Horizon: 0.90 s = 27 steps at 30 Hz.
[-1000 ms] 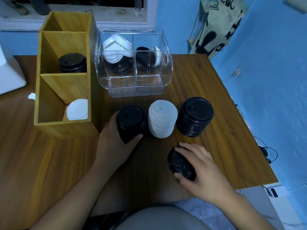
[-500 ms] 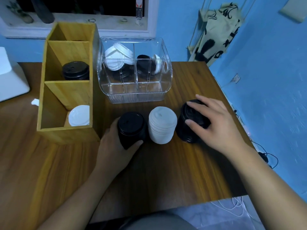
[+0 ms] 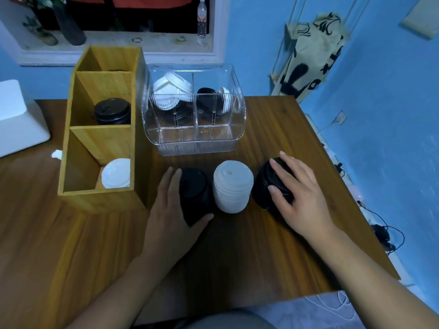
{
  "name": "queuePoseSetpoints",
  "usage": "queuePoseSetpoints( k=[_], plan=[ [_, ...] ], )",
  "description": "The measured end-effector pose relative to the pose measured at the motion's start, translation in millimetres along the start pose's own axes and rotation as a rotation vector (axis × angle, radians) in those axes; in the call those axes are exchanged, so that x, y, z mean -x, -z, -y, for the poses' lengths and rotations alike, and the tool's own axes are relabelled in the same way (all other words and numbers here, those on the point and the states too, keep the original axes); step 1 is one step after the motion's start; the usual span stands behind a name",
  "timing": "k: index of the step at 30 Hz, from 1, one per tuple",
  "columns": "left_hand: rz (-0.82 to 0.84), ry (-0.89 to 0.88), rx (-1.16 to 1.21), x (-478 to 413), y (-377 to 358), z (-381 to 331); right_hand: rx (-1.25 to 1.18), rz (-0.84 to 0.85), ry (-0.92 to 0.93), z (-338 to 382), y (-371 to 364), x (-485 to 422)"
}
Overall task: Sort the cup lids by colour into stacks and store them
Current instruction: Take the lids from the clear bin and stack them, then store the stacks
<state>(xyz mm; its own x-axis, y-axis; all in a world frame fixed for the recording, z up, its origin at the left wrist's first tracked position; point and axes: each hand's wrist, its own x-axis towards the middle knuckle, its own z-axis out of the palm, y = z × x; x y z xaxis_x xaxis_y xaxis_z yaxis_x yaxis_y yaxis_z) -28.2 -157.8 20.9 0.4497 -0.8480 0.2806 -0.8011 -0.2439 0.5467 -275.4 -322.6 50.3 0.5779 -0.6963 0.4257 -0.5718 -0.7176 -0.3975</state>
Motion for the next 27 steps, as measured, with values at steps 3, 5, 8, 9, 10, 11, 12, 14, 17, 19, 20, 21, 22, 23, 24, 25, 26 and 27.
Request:
queuePoseSetpoints(
  k=[3, 5, 8, 9, 10, 11, 12, 14, 17, 19, 20, 21, 22, 23, 24, 25, 26, 27],
  plan=[
    [-0.014, -0.066, -0.007, -1.9, -3.9, -11.0, -0.005, 0.054, -0.014, 0.1, 5.3, -1.5],
    [-0.022, -0.096, -0.026, -4.6, -8.6, -15.1, -0.021, 0.076, -0.021, -1.4, 10.5, -1.9],
    [-0.014, -0.098, -0.027, -11.1, -15.6, -16.6, -0.057, 0.080, -0.071, -3.6, 18.9, 0.3],
    [-0.005, -0.096, -0.026, -13.4, -18.3, -17.8, -0.061, 0.078, -0.089, -4.8, 21.1, 2.8],
    [0.004, -0.095, -0.028, -15.6, -21.3, -19.8, -0.061, 0.071, -0.103, -5.9, 23.2, 6.2],
    [0.011, -0.098, -0.033, -17.8, -24.3, -22.5, -0.061, 0.059, -0.115, -7.2, 25.3, 9.6],
    [0.014, -0.103, -0.039, -20.4, -27.5, -26.1, -0.059, 0.045, -0.128, -8.5, 27.6, 13.4],
    [0.014, -0.119, -0.045, -26.7, -34.9, -34.8, -0.050, 0.012, -0.160, -11.3, 33.1, 20.9],
    [0.017, -0.142, -0.062, -39.1, -48.7, -49.2, -0.025, -0.024, -0.202, -15.4, 39.6, 33.1],
    [0.030, -0.146, -0.075, -47.7, -58.2, -58.8, 0.001, -0.030, -0.202, -16.5, 40.7, 39.2],
    [0.035, -0.147, -0.078, -51.7, -63.0, -63.4, 0.008, -0.030, -0.202, -16.7, 40.9, 41.0],
    [0.039, -0.151, -0.082, -55.8, -67.5, -68.0, 0.010, -0.030, -0.204, -16.9, 40.9, 41.5],
    [0.044, -0.155, -0.083, -60.3, -72.0, -72.3, 0.012, -0.029, -0.207, -17.0, 40.7, 41.7],
    [0.052, -0.160, -0.083, -65.0, -76.2, -76.2, 0.016, -0.028, -0.210, -16.7, 40.7, 41.7],
    [0.063, -0.168, -0.082, -69.8, -79.9, -79.9, 0.022, -0.026, -0.211, -16.5, 40.9, 42.0],
    [0.075, -0.180, -0.084, -75.0, -83.3, -82.8, 0.027, -0.024, -0.210, -16.5, 41.3, 42.5],
    [0.088, -0.197, -0.091, -80.7, -86.1, -85.4, 0.032, -0.024, -0.211, -16.9, 42.0, 43.2],
    [0.101, -0.213, -0.101, -86.3, -88.3, -87.2, 0.035, -0.024, -0.214, -18.2, 42.5, 44.6]
  ],
)
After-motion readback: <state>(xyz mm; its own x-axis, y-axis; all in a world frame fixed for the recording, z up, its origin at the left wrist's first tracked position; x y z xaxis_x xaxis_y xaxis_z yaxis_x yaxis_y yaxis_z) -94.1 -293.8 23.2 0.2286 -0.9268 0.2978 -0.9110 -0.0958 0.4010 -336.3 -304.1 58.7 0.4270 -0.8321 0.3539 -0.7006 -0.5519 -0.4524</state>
